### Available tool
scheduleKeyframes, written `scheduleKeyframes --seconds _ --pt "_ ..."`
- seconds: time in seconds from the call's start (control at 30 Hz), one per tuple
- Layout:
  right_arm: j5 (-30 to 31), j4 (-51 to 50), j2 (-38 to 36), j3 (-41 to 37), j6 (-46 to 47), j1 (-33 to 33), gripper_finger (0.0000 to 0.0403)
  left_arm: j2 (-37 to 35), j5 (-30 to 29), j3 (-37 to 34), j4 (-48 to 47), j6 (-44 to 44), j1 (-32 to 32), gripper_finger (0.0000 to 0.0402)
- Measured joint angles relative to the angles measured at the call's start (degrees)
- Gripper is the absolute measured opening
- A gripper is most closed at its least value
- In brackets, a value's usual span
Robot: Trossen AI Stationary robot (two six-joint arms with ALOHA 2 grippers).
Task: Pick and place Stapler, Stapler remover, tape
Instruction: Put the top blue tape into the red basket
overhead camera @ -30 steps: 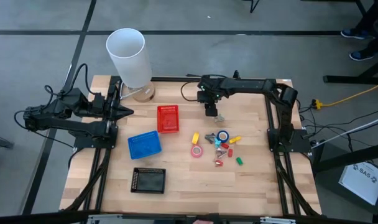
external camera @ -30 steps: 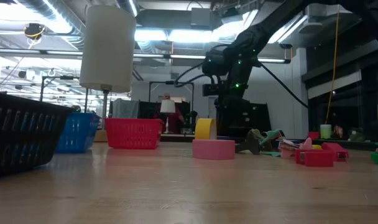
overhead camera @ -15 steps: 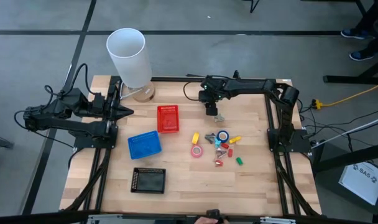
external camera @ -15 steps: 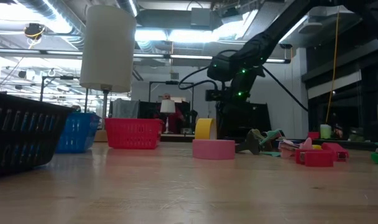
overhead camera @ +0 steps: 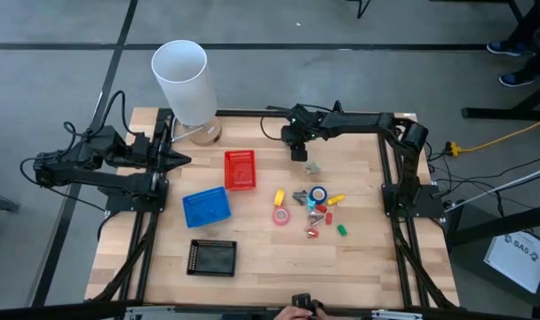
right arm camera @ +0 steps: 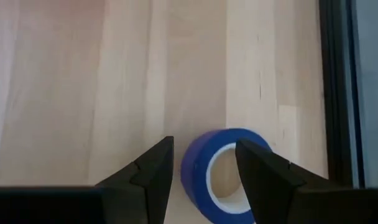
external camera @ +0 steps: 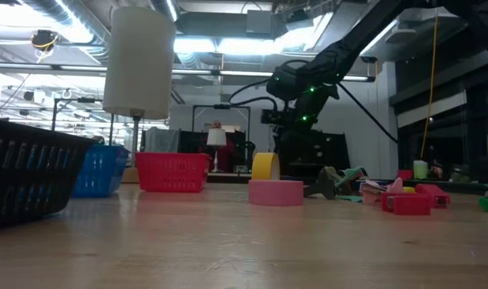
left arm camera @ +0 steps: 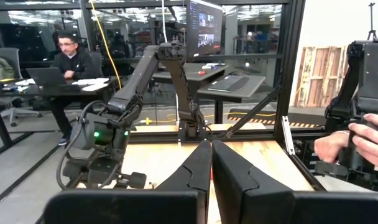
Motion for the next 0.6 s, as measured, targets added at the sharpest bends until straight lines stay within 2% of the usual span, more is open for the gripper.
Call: scheduleKeyframes --seconds 0.23,0.5,0.6 --pt "0.2 -1.1 0.1 0.0 -1.2 -1.0 0.0174 0.0 0.0 0.0 0.0 0.0 0.0 0.0013" --pt "0.2 -2.0 3.6 0.0 -1.2 -1.2 0.0174 0.0 0.0 0.0 0.0 0.0 0.0 0.0009" --pt "0.2 -2.0 3.7 0.0 -0.8 -1.2 0.0165 0.0 0.0 0.0 0.0 0.0 0.0 0.0011"
